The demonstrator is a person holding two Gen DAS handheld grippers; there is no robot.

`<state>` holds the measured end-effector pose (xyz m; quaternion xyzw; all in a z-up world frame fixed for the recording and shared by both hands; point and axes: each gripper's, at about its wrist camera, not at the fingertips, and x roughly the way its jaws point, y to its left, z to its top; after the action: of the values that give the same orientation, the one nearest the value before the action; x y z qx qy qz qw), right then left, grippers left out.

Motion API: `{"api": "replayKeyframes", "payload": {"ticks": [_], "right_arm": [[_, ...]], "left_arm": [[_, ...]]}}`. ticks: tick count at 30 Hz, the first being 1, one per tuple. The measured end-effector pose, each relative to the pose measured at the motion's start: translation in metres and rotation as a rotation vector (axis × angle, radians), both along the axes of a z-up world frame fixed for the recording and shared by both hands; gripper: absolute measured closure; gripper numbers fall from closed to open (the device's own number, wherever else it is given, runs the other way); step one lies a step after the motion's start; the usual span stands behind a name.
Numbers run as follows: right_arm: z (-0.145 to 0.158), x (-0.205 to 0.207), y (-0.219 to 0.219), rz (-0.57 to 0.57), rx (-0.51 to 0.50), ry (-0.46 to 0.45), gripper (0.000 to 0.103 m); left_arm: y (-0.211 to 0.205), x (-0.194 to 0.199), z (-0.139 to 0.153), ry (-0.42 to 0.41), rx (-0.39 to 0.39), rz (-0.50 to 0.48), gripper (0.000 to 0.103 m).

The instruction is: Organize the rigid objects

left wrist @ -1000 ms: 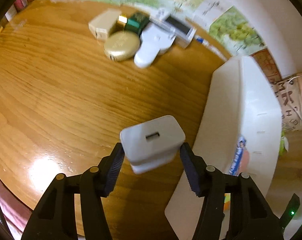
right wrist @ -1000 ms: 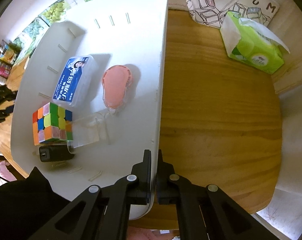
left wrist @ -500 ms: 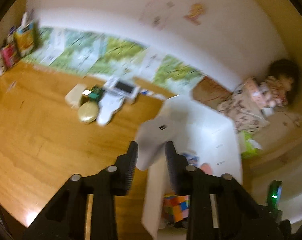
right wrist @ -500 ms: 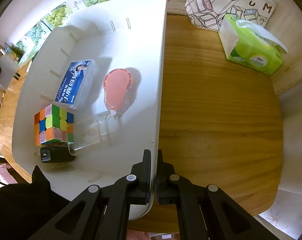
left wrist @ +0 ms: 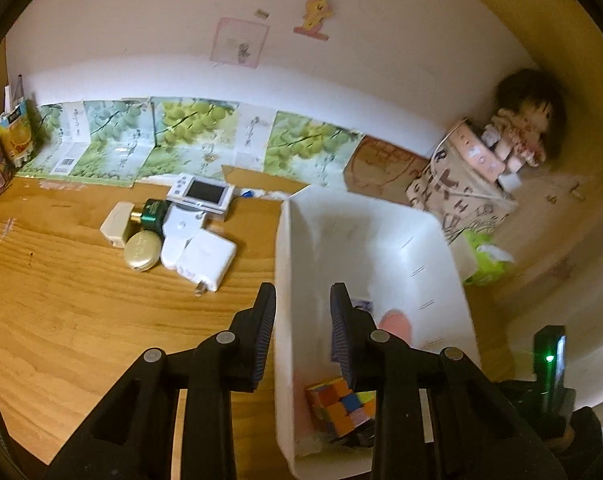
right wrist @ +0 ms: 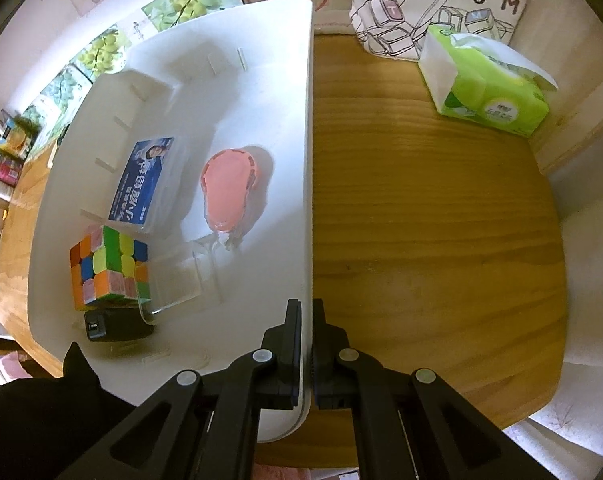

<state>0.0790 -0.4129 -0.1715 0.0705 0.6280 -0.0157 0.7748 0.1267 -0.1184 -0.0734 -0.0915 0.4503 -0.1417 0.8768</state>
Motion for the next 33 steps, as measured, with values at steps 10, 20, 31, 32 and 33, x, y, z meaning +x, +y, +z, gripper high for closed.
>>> {"api": "replayKeyframes", "payload": {"ticks": [10,20,31,32,33], "right_arm": [[0.005,-0.01,0.001,-0.097,-0.023,-0.067,0.098],[0.009,-0.019,0.005,-0.132,-0.063,-0.138,0.097],[0.011,-0.018,0.013,-0.164,-0.093,-0.113,0.094],[0.011,-0.018,0.013,-0.165,-0.094,-0.11,0.094],[0.011,-0.018,0.014,-0.164,-0.098,-0.107,0.094]], "left_arm": [[0.028,0.013,-0.015,0.071,0.186,0.011,0.05],[0.03,0.078,-0.063,0.225,0.225,-0.151,0.025],[0.012,0.143,-0.112,0.423,0.278,-0.159,0.026],[0.011,0.146,-0.116,0.44,0.293,-0.152,0.026],[0.011,0.149,-0.119,0.452,0.299,-0.146,0.029]]}}
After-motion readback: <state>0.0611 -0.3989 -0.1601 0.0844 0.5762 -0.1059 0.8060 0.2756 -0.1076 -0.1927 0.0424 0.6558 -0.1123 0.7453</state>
